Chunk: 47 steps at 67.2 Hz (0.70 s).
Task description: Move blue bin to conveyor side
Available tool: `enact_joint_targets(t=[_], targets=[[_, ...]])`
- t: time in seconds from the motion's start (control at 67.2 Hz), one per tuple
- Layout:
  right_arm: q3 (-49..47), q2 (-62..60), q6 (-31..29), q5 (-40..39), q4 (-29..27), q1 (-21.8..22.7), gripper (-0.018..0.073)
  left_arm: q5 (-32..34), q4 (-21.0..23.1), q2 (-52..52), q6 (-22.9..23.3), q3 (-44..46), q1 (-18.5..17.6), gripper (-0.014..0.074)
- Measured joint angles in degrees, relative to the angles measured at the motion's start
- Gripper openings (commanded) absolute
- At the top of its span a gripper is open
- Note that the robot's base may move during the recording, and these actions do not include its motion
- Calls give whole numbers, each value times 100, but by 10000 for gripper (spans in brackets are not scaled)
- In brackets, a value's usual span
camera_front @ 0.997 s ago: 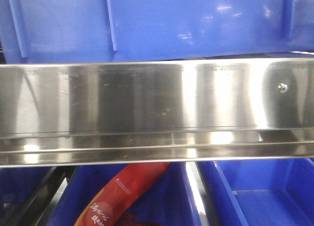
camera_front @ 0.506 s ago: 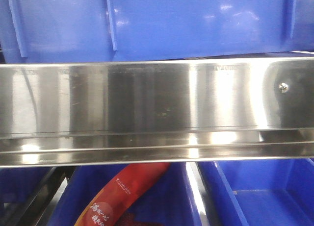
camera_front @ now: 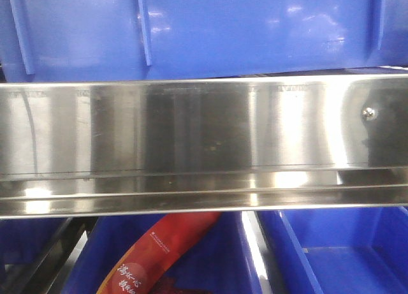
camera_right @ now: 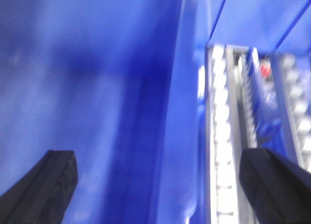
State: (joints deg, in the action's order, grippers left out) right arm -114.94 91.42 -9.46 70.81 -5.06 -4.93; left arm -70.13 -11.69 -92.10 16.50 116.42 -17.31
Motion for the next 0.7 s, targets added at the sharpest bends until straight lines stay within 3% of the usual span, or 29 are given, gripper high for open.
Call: enact_joint_targets(t=[0.238,0.699], targets=[[-54,332,11,0,83,0,559,-20,-14,-273,119,58,23,599],[-54,767,11,0,83,0,559,-35,136,-735,141,58,462,599]])
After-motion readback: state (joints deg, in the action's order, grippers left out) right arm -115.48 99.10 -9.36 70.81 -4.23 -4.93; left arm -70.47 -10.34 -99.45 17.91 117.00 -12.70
